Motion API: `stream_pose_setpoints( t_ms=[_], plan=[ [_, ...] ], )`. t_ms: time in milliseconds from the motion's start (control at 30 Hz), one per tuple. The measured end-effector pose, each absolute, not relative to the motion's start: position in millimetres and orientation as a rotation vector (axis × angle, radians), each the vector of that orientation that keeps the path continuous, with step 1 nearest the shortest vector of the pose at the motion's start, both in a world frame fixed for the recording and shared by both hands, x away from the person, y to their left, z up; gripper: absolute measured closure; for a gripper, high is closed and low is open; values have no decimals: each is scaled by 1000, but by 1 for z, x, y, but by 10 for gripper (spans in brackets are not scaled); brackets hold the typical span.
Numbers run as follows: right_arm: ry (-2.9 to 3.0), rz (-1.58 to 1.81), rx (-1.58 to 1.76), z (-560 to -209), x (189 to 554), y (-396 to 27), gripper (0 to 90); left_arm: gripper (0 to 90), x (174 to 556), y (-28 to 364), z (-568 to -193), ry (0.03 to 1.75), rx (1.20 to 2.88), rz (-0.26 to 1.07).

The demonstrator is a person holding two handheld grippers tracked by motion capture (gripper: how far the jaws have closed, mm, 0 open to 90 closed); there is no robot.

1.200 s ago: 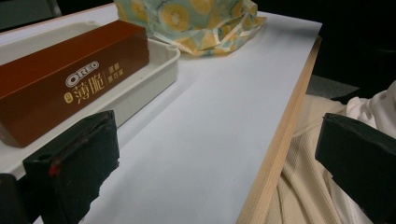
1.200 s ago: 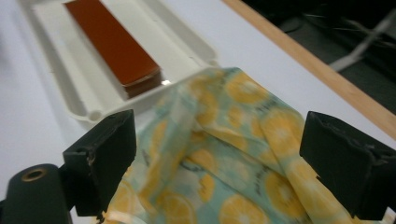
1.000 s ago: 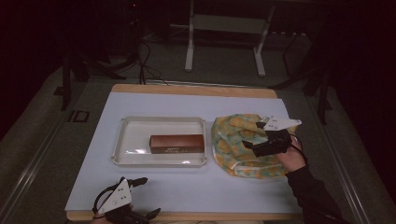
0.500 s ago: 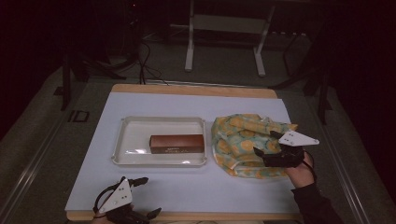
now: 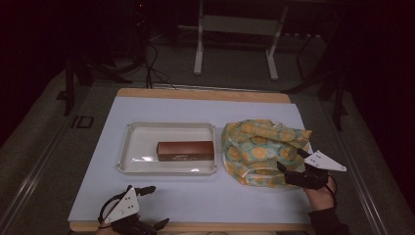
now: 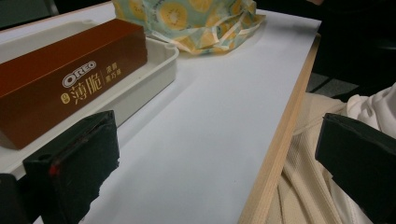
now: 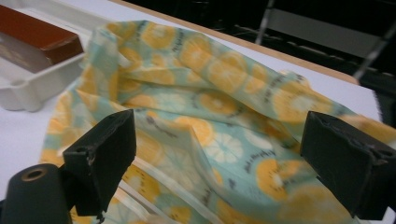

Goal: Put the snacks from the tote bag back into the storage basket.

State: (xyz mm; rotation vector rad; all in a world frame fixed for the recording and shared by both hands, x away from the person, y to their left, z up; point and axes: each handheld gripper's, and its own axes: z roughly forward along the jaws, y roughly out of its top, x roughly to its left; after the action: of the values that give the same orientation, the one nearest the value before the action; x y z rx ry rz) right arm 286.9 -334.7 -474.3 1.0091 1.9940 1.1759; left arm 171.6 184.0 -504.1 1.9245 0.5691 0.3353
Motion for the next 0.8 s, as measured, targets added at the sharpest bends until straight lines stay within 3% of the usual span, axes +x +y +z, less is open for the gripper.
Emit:
stream_pose_setpoints(
  t_ms=[800],
  plan=[
    [1967, 1033, 1040, -501, 249, -346, 109, 0, 173, 183, -505, 568, 1939, 340]
  ],
)
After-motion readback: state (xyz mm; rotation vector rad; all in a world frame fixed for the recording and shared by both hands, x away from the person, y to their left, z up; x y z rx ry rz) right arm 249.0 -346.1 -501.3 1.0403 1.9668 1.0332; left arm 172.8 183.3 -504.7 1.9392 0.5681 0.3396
